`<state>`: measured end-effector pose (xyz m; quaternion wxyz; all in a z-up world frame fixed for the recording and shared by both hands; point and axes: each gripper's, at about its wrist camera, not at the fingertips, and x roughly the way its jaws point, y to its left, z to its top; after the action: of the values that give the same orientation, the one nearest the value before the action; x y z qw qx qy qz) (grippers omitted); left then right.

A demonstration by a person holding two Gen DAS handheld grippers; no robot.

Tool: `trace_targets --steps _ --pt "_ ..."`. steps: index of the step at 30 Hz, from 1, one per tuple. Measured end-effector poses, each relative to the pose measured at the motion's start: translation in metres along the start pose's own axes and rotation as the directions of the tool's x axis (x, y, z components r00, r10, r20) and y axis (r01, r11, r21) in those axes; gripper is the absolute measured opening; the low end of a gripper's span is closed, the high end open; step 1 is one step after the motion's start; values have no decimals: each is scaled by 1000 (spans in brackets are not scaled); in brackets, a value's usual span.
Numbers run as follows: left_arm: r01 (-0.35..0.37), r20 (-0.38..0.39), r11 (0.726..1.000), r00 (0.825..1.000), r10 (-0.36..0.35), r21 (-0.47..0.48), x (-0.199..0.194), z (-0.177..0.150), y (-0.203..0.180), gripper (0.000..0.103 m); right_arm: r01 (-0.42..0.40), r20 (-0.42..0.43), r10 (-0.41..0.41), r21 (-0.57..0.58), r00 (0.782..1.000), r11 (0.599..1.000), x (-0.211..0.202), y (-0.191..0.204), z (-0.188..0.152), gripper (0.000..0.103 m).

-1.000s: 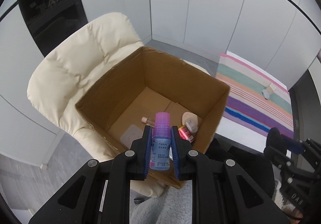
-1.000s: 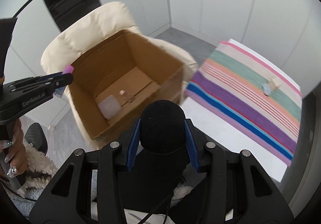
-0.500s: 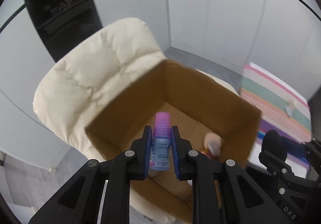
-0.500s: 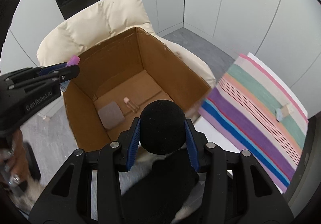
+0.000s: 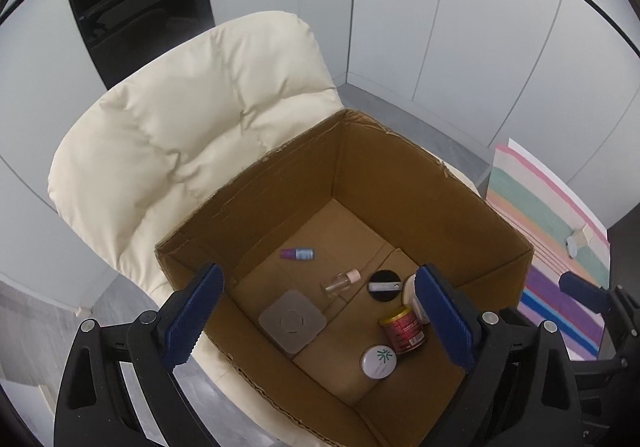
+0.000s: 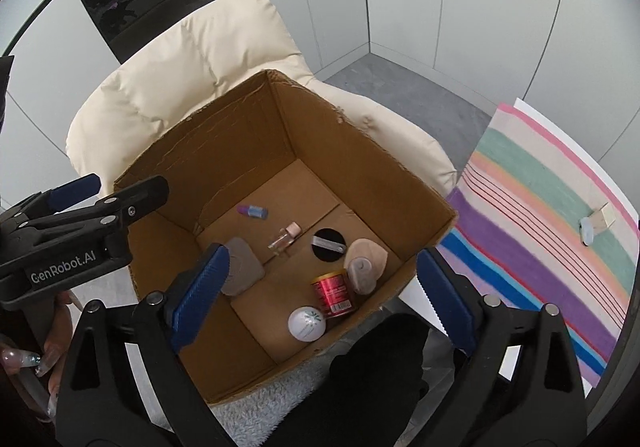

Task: Organize objects
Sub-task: 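Withdraw both tools from the box back toward the striped cloth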

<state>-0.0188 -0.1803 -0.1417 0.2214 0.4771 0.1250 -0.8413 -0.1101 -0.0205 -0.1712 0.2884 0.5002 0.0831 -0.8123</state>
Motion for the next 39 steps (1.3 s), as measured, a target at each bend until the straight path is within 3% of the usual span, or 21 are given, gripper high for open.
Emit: trace_targets --steps 12,21,30,39 --pt "23 47 998 999 -26 64 -10 -6 -19 97 37 32 -39 52 999 998 -21 -22 -10 96" --pt "89 108 986 989 -105 141 -24 -6 -56 97 73 59 -83 155 995 985 -46 -59 -29 96" --pt "147 152 954 970 -191 261 -40 -11 -121 97 130 78 -153 242 985 961 -81 -101 -59 96" --pt "164 158 897 956 -247 411 -50 -26 -202 97 188 105 -240 361 965 913 -125 -157 -95 96"
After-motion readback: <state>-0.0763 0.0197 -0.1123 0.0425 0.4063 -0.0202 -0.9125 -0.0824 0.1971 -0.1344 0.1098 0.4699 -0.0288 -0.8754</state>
